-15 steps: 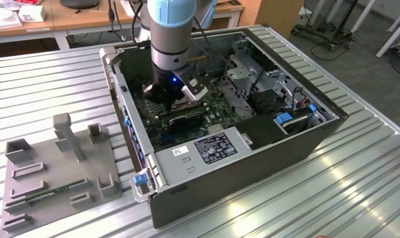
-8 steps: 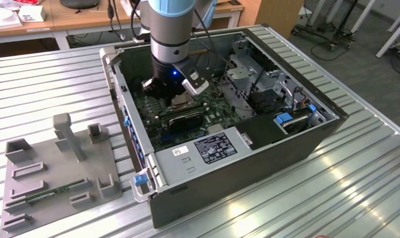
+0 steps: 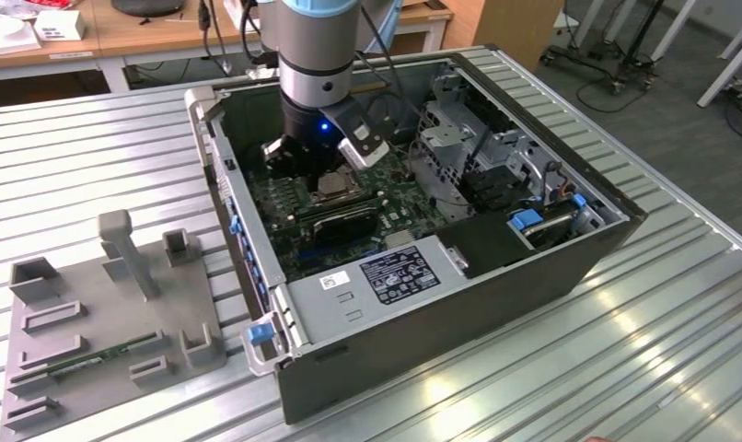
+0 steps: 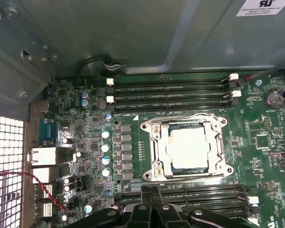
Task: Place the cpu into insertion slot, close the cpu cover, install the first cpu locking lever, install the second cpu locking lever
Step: 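Install the second cpu locking lever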
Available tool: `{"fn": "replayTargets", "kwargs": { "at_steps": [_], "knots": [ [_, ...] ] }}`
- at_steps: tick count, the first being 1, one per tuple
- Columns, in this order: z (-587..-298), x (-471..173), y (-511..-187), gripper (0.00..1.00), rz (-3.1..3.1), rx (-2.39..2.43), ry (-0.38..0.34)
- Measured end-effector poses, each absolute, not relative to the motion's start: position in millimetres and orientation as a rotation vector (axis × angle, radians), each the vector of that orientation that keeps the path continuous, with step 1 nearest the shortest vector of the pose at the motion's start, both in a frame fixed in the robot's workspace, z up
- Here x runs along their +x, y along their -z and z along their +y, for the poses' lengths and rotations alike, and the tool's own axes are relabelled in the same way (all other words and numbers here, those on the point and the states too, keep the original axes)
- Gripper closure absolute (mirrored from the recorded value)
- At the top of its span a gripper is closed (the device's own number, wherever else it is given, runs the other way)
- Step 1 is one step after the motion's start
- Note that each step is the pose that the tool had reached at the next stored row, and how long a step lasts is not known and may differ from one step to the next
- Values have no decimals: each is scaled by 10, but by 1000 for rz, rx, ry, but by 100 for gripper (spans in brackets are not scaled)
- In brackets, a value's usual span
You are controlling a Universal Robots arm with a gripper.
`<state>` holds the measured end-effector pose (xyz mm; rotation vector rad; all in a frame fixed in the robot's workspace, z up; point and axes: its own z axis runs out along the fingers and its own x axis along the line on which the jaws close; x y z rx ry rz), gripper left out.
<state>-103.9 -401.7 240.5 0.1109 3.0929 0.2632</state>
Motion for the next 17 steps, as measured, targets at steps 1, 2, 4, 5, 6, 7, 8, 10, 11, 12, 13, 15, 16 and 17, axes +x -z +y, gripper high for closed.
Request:
{"fn": "replayTargets", "kwargs": {
  "at_steps": [1,2,4,5,6,7,8,10,11,12,13,15,16,17],
  "knots": [
    [-4016,-1039,-2404,89,3093,111,-263],
    [-4013,-1038,-2403,89,3093,111,-263],
    [-4006,-1035,-2395,89,3093,111,-263],
    [-4004,-1034,-2386,89,3093,111,-263],
    [-4002,-1033,-2376,89,3093,111,-263],
    [-4002,-1033,-2361,89,3093,111,-263],
    [-4000,-1033,-2344,89,3093,111,-263],
    [-3992,-1033,-2304,89,3093,111,-263],
    [-3985,-1033,-2289,89,3093,111,-263],
    [-3976,-1033,-2277,89,3093,111,-263],
    [-3968,-1033,-2265,89,3093,111,-263],
    [-3959,-1032,-2234,89,3093,111,-263],
    [-3955,-1033,-2197,89,3093,111,-263],
    [-3952,-1033,-2179,89,3093,112,-264]
  ]
}}
